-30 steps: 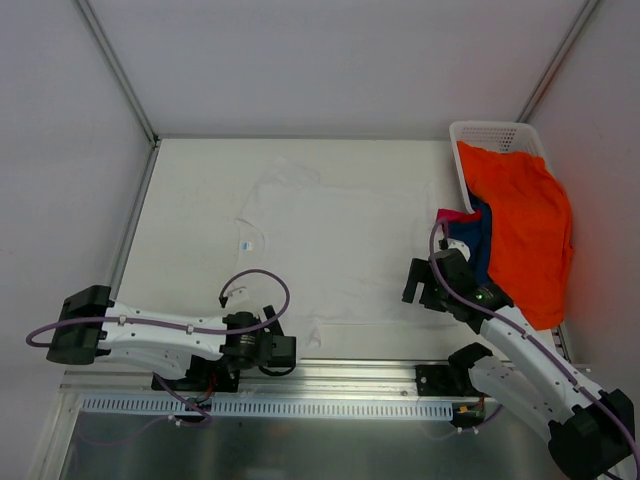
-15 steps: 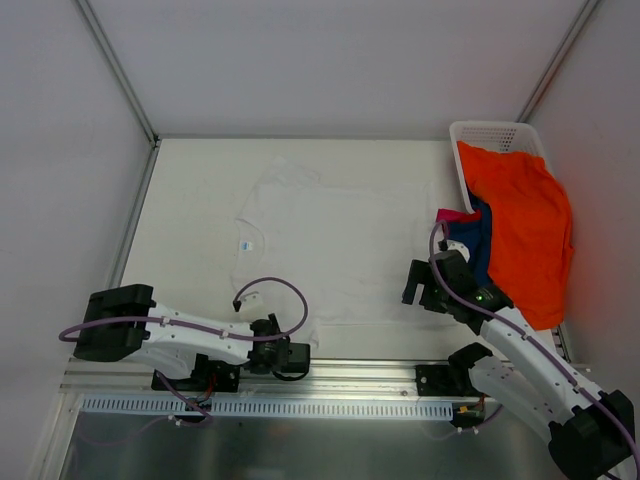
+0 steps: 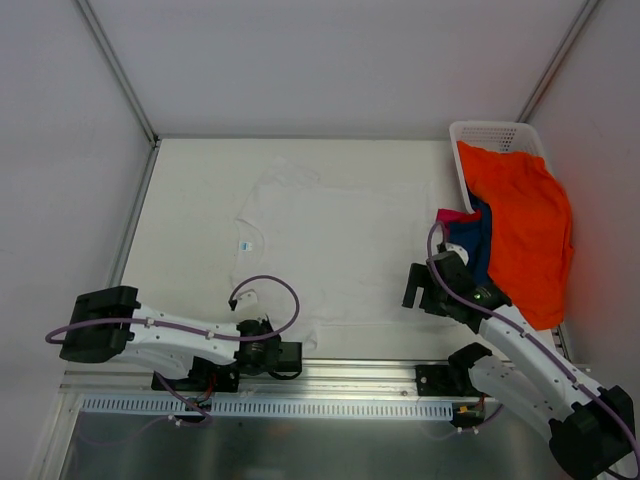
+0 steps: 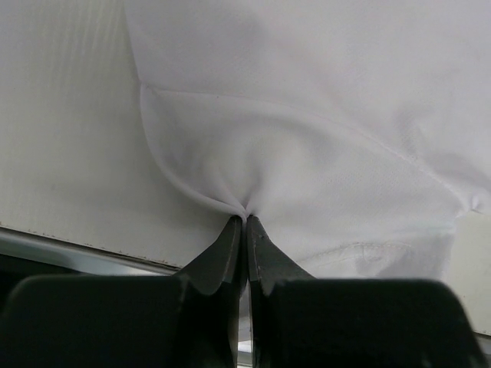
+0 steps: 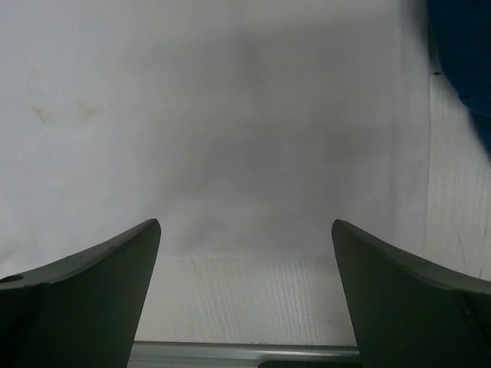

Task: Fold and stack the t-shirts
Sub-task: Grap the side of the flattened tshirt closest away from the robot with both arms

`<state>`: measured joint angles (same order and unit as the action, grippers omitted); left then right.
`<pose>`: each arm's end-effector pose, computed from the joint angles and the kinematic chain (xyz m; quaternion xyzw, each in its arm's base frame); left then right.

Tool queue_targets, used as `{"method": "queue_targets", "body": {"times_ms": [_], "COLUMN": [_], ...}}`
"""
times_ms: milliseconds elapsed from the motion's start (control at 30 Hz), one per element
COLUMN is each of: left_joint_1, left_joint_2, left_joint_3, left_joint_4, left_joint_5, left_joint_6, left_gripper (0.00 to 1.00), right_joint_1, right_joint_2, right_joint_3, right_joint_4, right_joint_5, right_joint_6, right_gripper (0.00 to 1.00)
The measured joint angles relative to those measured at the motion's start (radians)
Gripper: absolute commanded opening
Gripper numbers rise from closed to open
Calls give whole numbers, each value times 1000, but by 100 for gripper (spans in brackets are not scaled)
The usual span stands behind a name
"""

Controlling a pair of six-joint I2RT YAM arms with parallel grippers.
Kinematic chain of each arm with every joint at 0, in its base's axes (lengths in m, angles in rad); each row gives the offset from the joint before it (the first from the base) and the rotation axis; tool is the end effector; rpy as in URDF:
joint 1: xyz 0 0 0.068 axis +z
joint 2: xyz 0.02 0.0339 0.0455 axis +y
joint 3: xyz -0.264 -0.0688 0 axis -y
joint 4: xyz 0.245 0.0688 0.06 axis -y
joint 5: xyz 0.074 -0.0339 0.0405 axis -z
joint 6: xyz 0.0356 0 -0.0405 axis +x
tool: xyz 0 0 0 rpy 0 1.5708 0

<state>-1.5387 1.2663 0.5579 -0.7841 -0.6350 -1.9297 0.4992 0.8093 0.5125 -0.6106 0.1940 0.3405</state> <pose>0.0267 -0.1732 0.1492 -0.1964 0.9288 -0.0874 0.3017 0.1409 0.0690 0.2045 -0.0432 0.9406 0.0485 0.3333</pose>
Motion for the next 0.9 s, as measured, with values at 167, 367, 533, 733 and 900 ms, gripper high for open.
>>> {"method": "queue_targets", "body": {"times_ms": [167,367,533,733,900], "left_joint_1": [0,0,13,70,93], "left_joint_2": [-60,-116,-204,-327,-428], "left_joint_3": [-48,-97,-158,-222,-268], "left_joint_4": [36,63,78,80,79], "left_joint_5": [-28,-68,-97,-130,-145], "left_joint_6": [-1,-4,-9,33,76], "left_gripper": [0,0,0,0,0], "right_joint_1": [31,100,127,135,140], "right_joint_2": [-28,-97,-45,101,113], "right_joint_3": [45,112,116,121,98], "right_joint_4": [-118,-264,-387,-439,-378], "right_joint_5": [37,164,261,288,253], "right_joint_6": [28,160,288,383,401], "right_gripper": [99,100,99,99,99]}}
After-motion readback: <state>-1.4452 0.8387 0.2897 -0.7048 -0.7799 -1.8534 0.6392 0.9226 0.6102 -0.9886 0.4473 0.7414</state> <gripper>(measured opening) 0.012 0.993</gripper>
